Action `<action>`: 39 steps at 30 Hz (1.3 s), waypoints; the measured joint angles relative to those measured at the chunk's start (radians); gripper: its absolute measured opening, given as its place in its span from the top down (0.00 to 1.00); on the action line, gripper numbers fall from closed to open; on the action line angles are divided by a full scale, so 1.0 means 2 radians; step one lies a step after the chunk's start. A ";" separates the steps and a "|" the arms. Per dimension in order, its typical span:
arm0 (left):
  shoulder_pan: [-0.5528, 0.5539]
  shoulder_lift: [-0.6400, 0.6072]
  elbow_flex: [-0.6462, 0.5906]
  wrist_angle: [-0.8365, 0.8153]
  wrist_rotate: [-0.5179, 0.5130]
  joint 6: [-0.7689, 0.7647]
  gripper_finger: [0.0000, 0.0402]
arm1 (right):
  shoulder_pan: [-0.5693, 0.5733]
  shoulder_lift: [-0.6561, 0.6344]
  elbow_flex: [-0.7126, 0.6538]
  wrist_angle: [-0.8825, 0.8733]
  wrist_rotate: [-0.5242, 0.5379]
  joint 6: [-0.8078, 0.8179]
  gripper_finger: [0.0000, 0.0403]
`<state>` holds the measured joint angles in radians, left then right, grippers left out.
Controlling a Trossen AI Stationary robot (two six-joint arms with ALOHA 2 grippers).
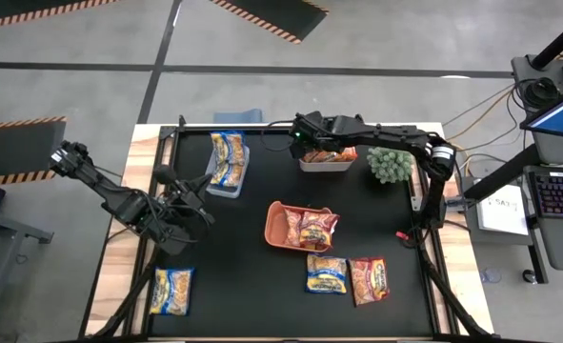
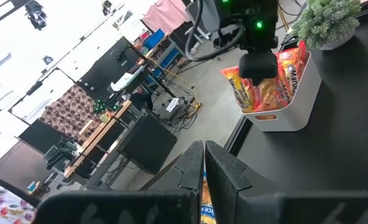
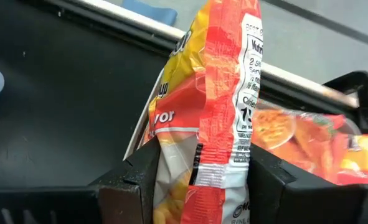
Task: Sort Maruchan noodles
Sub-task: Put the orange noodle packet into the white bin
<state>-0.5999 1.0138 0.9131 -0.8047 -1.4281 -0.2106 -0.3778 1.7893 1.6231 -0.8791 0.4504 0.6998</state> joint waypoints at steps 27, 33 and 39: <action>0.000 0.000 0.000 -0.002 0.000 0.000 1.00 | -0.001 0.000 0.004 0.038 -0.001 -0.036 0.59; 0.000 0.000 0.000 -0.002 0.000 0.000 1.00 | -0.001 -0.001 -0.004 0.039 0.016 -0.038 0.76; 0.000 0.000 0.000 -0.002 0.000 0.000 1.00 | -0.001 0.005 -0.010 0.055 0.025 -0.050 0.91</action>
<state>-0.5999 1.0134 0.9131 -0.8084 -1.4281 -0.2108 -0.3801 1.7987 1.6035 -0.7689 0.5010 0.6003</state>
